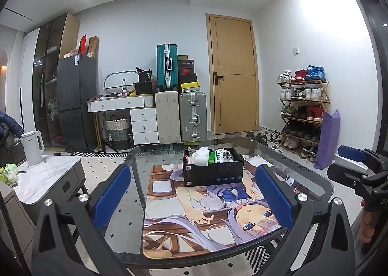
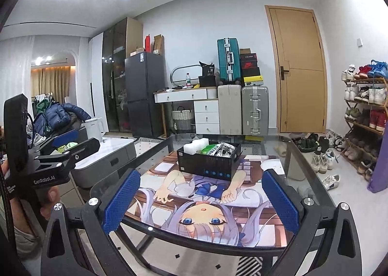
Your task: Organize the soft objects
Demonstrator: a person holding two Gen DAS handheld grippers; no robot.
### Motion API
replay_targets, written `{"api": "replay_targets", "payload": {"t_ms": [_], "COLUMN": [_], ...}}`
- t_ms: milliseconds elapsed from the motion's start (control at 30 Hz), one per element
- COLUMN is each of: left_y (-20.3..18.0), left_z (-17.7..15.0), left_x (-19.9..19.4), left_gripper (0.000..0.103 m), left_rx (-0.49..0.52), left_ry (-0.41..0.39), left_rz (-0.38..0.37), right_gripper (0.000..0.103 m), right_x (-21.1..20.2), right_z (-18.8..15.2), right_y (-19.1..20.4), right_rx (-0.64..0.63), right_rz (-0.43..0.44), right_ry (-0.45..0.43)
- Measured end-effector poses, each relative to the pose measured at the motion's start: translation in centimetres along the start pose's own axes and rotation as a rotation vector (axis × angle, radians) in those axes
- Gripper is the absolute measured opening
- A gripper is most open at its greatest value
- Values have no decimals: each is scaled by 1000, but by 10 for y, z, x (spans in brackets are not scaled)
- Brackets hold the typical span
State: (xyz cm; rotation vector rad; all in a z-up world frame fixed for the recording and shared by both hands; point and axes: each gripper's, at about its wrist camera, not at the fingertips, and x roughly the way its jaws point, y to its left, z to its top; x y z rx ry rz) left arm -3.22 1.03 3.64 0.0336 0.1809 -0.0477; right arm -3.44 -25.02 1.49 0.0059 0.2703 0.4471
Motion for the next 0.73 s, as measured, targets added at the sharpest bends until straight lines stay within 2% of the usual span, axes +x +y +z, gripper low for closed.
{"api": "replay_targets", "payload": {"t_ms": [167,500,733], "left_y": [1,2,7], "left_z": [-1,1,2], "left_x": [3,1,4], "left_gripper": [103,103,103], "left_rx": [-6,-8,-25], "left_ry": [21,26,34], "left_rz": [12,22,104], "right_gripper": [102,102,102], "right_x": [5,7,7], "right_z": [-2,-3,-4], "right_y": [1,-5,-5], "right_rx": [-11,16,17], "right_rz": [9,-7,-6], "right_ry": [28,30,30]}}
